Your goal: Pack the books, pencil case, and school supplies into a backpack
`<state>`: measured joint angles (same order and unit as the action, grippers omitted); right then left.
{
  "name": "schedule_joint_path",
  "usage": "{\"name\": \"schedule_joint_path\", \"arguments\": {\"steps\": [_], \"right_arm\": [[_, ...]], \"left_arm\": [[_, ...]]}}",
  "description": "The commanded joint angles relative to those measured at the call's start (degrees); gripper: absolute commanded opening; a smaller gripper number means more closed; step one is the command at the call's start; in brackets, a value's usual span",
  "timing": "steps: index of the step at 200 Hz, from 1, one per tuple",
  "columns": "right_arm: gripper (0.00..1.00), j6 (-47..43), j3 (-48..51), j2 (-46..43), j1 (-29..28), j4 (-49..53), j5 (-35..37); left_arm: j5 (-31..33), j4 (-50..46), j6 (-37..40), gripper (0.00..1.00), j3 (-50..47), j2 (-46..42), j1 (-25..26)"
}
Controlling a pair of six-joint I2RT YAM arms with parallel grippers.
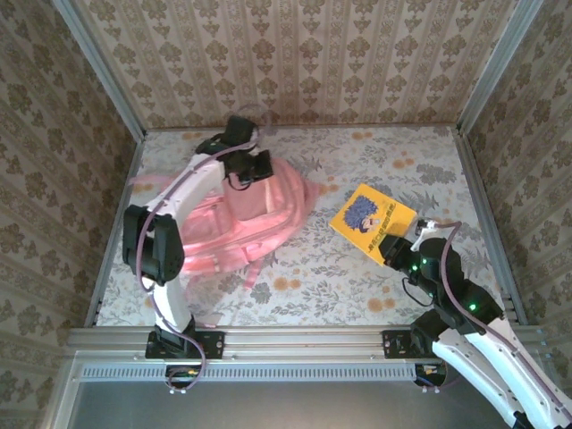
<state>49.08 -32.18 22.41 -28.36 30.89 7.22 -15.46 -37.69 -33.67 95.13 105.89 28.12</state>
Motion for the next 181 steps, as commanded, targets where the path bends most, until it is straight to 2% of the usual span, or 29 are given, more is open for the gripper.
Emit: {"name": "schedule_joint_path", "arguments": {"steps": [1,40,77,90,110,153,181], "right_arm": [[0.0,-3.79,-3.76,-1.06,0.31,3.74,5.34],[0.0,-5.3,-5.02,-0.97,0.3,7.02,7.94],[0.0,-6.87,-5.59,-0.08,0.32,7.1,5.63],[0.0,-7.56,-5.94,0.07,0.32,6.15,2.07],[0.0,-8.08,-7.04,0.17,0.34,4.91,-4.7],[0.0,-7.08,-8.46,1.08,0.41,0.18,-18.66],[0.0,-6.36,-9.95,1.76,0.41,0.14,-20.65]], "left_arm": [[-4.32,-3.07,4.92,0.0,6.98,-0.11,5.09],[-7.49,-5.44,5.8,0.0,10.11,-2.47,8.59],[-10.07,-6.62,5.69,0.0,8.41,-7.47,7.0],[-15.15,-5.13,4.32,0.0,7.4,-8.77,4.93],[-28.61,0.85,2.59,0.0,4.84,-10.74,2.17],[-39.38,-2.78,5.0,0.0,10.38,-11.76,0.45],[-46.88,-2.8,5.81,0.0,10.73,-12.38,-0.8]]}}
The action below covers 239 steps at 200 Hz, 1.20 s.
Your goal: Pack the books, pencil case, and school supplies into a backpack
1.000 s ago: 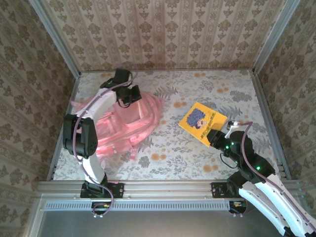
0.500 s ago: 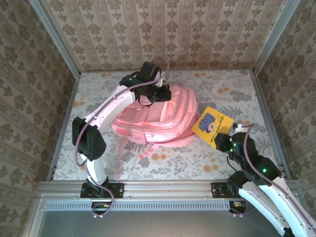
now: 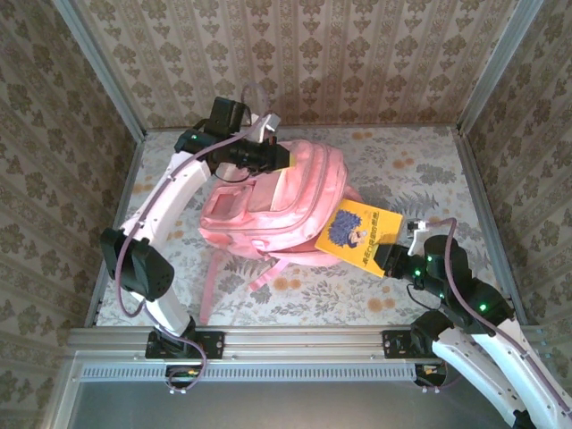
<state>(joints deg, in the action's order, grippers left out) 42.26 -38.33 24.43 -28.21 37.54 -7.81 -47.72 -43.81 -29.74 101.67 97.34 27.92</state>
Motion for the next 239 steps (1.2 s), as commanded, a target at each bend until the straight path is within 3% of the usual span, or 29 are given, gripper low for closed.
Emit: {"name": "schedule_joint_path", "arguments": {"steps": [1,59,101,175,239], "right_arm": [[0.0,0.46,-3.84,-0.26,0.26,-6.51,-5.62],[0.0,10.04,-4.35,4.97,0.26,-23.44,-16.46],[0.0,17.79,-7.81,11.9,0.25,-33.74,-14.73],[0.0,5.7,-14.7,22.8,0.26,-17.61,-3.64],[0.0,13.57,-12.93,32.52,0.09,-32.07,-10.85]], "left_arm": [[-14.87,3.35,1.83,0.0,4.13,-3.87,-0.73],[-23.99,13.7,-5.86,0.0,0.33,-6.94,-7.07],[-26.89,19.23,-9.66,0.0,-1.09,-7.23,-7.34],[-27.08,20.98,-10.84,0.0,-2.17,-8.94,-8.85],[-25.89,20.69,-10.2,0.0,-2.54,-8.97,-7.67]]}}
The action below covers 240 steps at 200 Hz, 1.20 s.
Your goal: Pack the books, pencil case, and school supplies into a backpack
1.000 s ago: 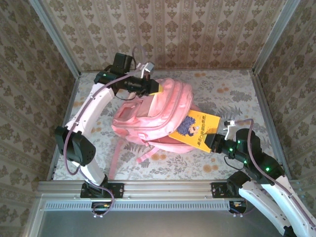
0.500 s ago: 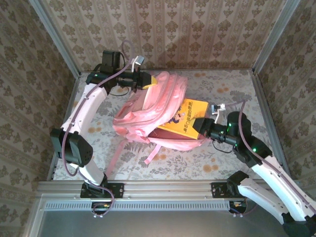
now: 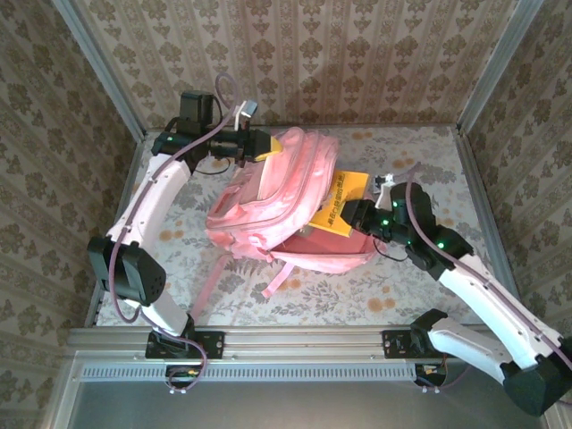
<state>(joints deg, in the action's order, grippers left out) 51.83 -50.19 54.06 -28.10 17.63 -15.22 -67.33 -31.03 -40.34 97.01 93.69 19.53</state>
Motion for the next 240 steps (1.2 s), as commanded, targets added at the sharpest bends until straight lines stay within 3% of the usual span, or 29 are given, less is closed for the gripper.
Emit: {"name": "schedule_joint_path", "arguments": {"steps": [1,25,58,95,124,135,147,182,240], "right_arm": [[0.0,4.25,-1.05,3.37,-0.02,-12.56,-3.47],[0.01,6.59,-3.33,9.95,-2.21,-15.65,-2.32],[0.13,10.72,-8.52,21.06,-7.02,-14.58,3.85],[0.14,15.92,-12.46,36.1,-10.84,-24.75,5.37],[0.16,15.88,-19.68,46.26,-12.82,-25.87,5.21],[0.21,15.9,-21.83,49.15,-13.12,-25.68,4.75],[0.35,16.11,-22.82,51.02,-13.3,-26.64,3.88],[0.68,13.68,-20.33,47.55,-13.21,-25.74,5.09],[0.91,3.69,-9.95,31.53,-10.29,-21.72,5.85]], "left_arm": [[-6.22,7.82,0.46,0.0,2.12,-5.3,0.79],[-5.44,8.91,0.14,0.0,1.23,-5.63,1.77],[-4.83,10.14,-0.45,0.0,0.37,-5.92,1.98],[-3.36,12.7,-2.23,0.0,-1.41,-7.01,2.0],[-2.45,14.58,-3.83,0.0,-3.12,-7.34,1.69],[-2.19,15.3,-4.55,0.0,-3.52,-7.32,1.61],[-2.06,15.3,-4.76,0.0,-3.58,-7.3,1.37],[-1.31,14.95,-5.14,0.0,-4.7,-7.95,0.3],[1.09,11.11,-2.56,0.0,-5.95,-8.09,-1.17]]}}
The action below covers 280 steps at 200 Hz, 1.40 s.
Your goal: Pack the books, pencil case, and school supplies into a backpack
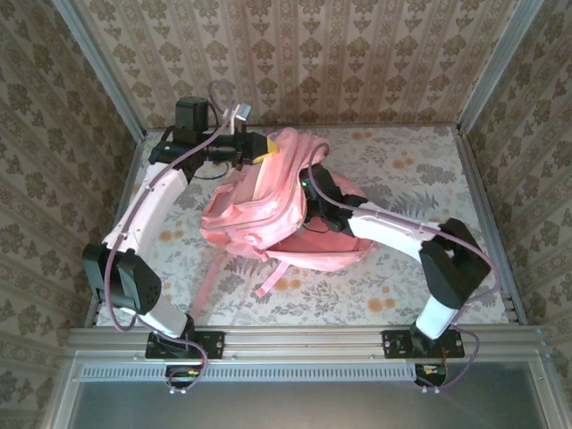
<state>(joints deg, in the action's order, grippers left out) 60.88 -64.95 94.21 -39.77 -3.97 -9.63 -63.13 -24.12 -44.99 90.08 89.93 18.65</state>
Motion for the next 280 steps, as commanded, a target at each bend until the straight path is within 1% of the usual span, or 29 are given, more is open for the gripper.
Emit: {"name": "schedule_joint_path", "arguments": {"steps": [1,16,19,38,63,77,103,125,131,134,152,163,183,192,203,215,225,238,242,253,263,270,280], "right_arm": [[0.91,-5.44,5.08,-8.92,1.51,-0.19,0.24],[0.94,-6.33,9.93,-14.05,3.29,-0.65,-0.02],[0.95,-6.55,10.85,-16.31,3.61,-0.52,0.08],[0.96,-9.73,14.39,-23.57,5.54,4.17,1.34],[0.94,-14.53,17.35,-33.18,7.36,13.65,7.12],[0.93,-16.93,18.95,-38.34,7.56,16.82,10.33],[0.92,-20.69,23.68,-47.67,7.6,16.36,12.42],[0.9,-22.57,25.35,-54.17,7.98,20.79,17.82],[0.89,-22.94,25.75,-55.9,8.12,21.91,19.06],[0.89,-23.11,25.9,-56.63,8.2,22.43,19.58],[0.86,-23.66,27.39,-60.56,8.37,24.89,21.94],[0.85,-23.3,27.43,-61.46,8.39,27.2,23.15],[0.85,-25.36,27.52,-62.24,8.39,27.99,20.5],[0.85,-25.65,27.12,-62.62,8.39,28.73,20.4],[0.86,-26.51,26.81,-63.66,8.4,28.95,19.21],[0.84,-28.21,25.94,-64.29,8.39,28.68,16.67],[0.82,-30.75,23.89,-63.19,8.39,29.43,12.33],[0.78,-32.65,19.81,-59.57,8.31,33.12,8.94],[0.77,-32.84,18.57,-58.25,8.3,34.29,8.23],[0.76,-32.69,15.66,-54.93,8.04,39.04,7.46],[0.73,-32.43,14.57,-52.63,7.51,40.46,5.72],[0.72,-32.12,14.18,-51.37,6.6,41.09,4.91],[0.71,-31.97,13.55,-49.29,4.06,42.02,4.85]], "left_arm": [[-2.99,4.05,2.23,0.0,0.98,-4.37,-0.33],[-1.89,2.7,3.04,0.0,0.84,-4.2,-0.55],[-1.77,2.73,3.05,0.0,0.72,-4.08,-0.59],[-1.09,2.11,3.24,0.0,0.61,-3.71,-0.62],[0.74,1.05,4.29,0.0,-0.15,-3.67,-0.07],[1.75,0.2,5.23,0.0,-0.53,-3.39,0.73],[5.4,-4.41,9.07,0.0,0.06,-1.34,3.67],[9.93,-7.13,11.68,0.0,0.02,0.78,6.96],[11.41,-7.96,12.59,0.0,0.02,1.44,7.1],[12.2,-8.39,12.96,0.0,0.03,1.86,8.73],[14.66,-9.52,14.33,0.0,0.01,4.36,11.5],[16.03,-9.59,14.86,0.0,-0.05,5.66,12.88],[17.85,-8.54,14.35,0.0,-0.42,7.87,14.67],[18.59,-8.12,13.78,0.11,-0.32,8.65,15.21],[18.77,-6.62,12.79,0.2,-0.79,8.83,15.52],[20.46,-6.28,11.95,0.29,-1.22,7.62,15.32],[23.13,-6.89,12.03,0.34,-1.77,5.48,15.13],[25.84,-7.6,12.21,0.37,-3.21,1.68,14.91],[28.09,-7.83,12.06,0.38,-3.88,0.41,14.79],[30.77,-8.14,11.14,0.39,-6.84,-3.47,14.26],[33.56,-8.21,9.82,0.4,-10.43,-7.18,13.68],[36.15,-8.47,8.7,0.43,-13.53,-9.81,13.41],[38.11,-9.2,7.14,0.44,-17.47,-13.72,12.72]]}}
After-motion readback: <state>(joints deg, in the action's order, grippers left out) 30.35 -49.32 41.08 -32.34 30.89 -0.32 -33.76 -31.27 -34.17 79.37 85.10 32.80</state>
